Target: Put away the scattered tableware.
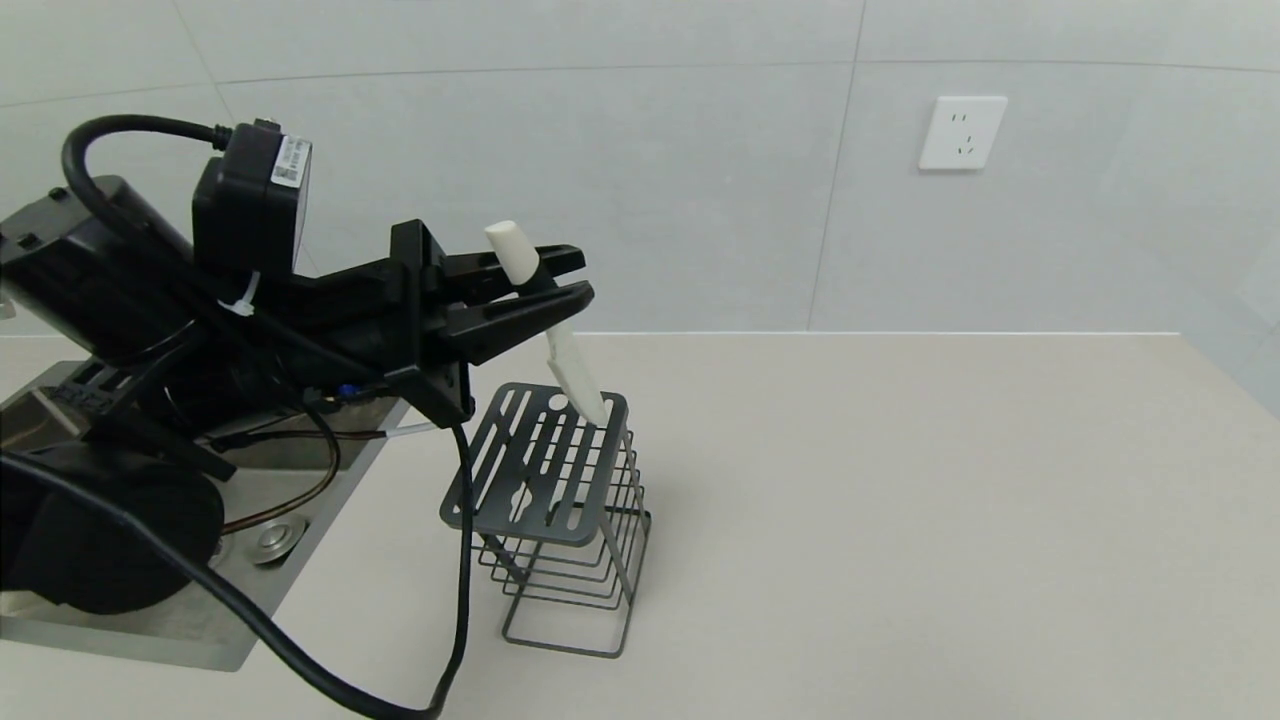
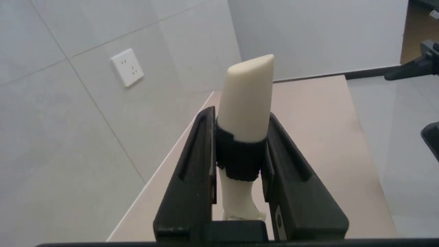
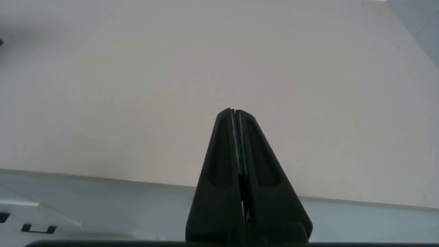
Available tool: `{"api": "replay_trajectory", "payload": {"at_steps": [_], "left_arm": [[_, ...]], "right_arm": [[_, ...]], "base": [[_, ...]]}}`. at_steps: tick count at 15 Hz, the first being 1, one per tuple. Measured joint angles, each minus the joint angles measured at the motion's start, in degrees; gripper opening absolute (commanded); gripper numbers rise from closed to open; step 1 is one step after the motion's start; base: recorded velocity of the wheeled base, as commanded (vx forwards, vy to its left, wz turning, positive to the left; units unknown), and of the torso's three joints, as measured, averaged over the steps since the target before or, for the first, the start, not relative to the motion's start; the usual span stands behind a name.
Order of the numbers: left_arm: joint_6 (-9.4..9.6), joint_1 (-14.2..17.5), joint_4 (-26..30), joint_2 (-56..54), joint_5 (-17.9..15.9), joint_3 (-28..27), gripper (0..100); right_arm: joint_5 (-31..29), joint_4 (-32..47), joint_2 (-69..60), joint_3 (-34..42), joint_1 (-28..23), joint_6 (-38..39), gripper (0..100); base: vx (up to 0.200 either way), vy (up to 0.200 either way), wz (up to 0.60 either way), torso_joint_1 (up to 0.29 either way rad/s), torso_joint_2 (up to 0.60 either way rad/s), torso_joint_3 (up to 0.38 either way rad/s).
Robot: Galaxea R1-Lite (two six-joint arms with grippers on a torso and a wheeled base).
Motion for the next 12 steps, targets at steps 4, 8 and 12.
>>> {"api": "replay_trajectory", "payload": {"at_steps": [4,8,12], "left_arm": [[0.01,0.1,0.0,0.1,0.0,0.4,0],[0.48,-0.4,-0.1,-0.2,0.0,2.2,0],[1.34,-1.8,0.0,-0.2,-0.1,3.0,0]], "right_arm": [[0.0,0.0,0.0,0.0,0.0,0.0,0],[0.0,0.0,0.0,0.0,0.0,0.0,0],[0.0,0.0,0.0,0.0,0.0,0.0,0]], "base": [[0.0,0.0,0.0,0.0,0.0,0.0],[0.0,0.0,0.0,0.0,0.0,0.0],[0.0,0.0,0.0,0.0,0.0,0.0]]}}
